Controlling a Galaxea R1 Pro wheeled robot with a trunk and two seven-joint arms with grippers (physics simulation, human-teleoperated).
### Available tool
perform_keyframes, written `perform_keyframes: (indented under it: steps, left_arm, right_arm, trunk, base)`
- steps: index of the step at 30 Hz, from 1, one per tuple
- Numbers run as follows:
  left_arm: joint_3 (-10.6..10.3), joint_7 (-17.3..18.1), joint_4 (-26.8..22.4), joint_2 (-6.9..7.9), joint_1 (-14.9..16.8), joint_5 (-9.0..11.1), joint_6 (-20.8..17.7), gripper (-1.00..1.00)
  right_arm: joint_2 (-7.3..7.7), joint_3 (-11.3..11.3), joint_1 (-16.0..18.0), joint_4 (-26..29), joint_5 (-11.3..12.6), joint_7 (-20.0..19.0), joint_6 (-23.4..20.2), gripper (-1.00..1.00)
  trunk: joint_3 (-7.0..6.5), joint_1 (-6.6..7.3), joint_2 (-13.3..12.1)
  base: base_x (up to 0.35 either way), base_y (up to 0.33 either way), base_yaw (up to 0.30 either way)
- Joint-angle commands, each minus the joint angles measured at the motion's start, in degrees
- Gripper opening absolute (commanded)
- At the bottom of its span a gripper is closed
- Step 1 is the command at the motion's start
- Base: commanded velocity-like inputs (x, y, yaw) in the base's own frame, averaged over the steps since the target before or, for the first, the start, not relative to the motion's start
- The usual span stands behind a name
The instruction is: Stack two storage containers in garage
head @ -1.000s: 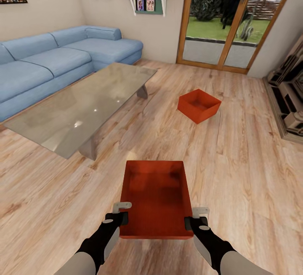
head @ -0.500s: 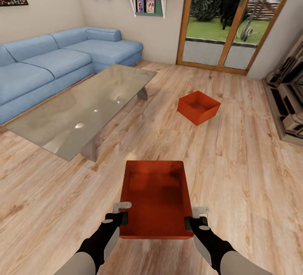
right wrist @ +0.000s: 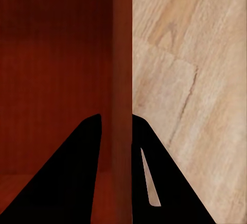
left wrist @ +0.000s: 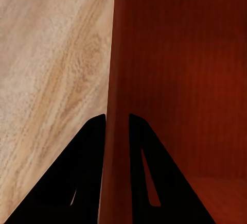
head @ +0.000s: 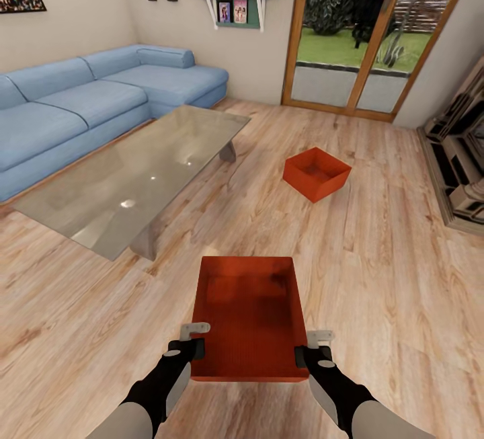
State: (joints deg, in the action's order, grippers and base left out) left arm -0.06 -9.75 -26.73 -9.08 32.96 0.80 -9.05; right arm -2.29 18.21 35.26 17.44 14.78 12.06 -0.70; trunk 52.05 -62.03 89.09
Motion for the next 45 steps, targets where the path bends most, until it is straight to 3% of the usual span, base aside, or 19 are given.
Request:
perform_keyframes:
  steps: [1, 45]
  left_arm:
    - [0.5, -0.4, 0.0, -0.06, 0.0, 0.7, -0.4, -1.00]
    - [0.5, -0.4, 0.0, 0.08, 0.0, 0.7, -0.4, -1.00]
  right_arm:
    - [0.01, -0.5, 0.0, 0.2, -0.3, 0.1, 0.0, -1.00]
    - [-0.08, -0.8, 0.0, 0.2, -0.3, -0.1, 0.2, -1.00]
  trunk:
    - [-0.15, 0.23, -0.4]
    - [-8.05, 9.89, -18.0]
  base:
    - [0.000, 0.000, 0.000]
    - [0.000, 0.000, 0.000]
